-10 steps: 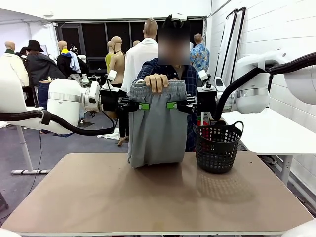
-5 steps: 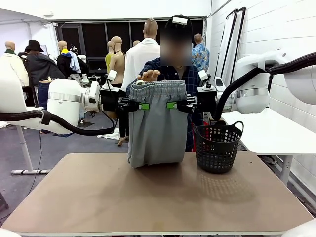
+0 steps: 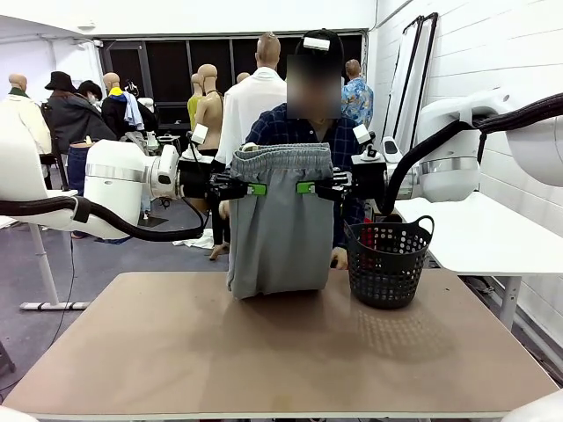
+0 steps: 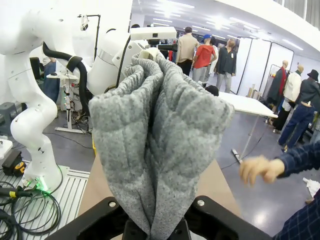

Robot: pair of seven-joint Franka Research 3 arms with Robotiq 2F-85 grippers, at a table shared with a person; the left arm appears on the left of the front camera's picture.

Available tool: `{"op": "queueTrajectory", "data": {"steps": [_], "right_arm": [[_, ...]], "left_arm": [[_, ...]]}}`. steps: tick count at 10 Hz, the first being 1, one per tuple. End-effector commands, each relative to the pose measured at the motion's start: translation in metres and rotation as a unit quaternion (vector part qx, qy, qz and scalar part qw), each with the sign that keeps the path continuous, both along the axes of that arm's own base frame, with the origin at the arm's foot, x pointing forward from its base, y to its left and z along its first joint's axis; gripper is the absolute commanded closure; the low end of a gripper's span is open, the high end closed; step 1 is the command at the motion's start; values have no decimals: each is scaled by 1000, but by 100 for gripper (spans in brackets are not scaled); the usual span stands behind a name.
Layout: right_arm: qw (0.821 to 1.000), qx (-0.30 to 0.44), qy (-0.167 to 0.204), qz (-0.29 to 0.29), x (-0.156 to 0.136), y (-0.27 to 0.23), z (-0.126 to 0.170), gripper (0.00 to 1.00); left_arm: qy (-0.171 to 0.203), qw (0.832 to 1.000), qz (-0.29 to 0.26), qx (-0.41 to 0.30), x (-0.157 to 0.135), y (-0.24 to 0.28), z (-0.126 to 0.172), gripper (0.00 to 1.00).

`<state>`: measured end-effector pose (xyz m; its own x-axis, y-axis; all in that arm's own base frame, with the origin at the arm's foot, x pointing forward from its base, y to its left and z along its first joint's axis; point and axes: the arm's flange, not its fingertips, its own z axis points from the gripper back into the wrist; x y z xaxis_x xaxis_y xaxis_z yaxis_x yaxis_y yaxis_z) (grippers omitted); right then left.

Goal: Fold the training pants.
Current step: Release the ends of the Training pants and then grab the overlapped ends.

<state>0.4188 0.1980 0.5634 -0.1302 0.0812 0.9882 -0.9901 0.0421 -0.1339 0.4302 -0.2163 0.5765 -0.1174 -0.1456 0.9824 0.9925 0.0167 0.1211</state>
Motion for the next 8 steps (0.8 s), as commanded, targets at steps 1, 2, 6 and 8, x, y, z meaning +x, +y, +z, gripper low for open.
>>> {"op": "queueTrajectory", "data": {"steps": [1, 2, 6, 8], "right_arm": [[1000, 6, 0, 1, -1, 1, 2, 100], [1000, 6, 0, 1, -1, 1, 2, 100], [1000, 6, 0, 1, -1, 1, 2, 100], [1000, 6, 0, 1, -1, 1, 2, 100]], "left_arm": [[-11, 1000, 5, -12, -4, 0, 1, 100], [-11, 1000, 5, -12, -4, 0, 1, 100], [-11, 1000, 5, -12, -4, 0, 1, 100], [-11, 1000, 5, -12, -4, 0, 1, 100]]}}
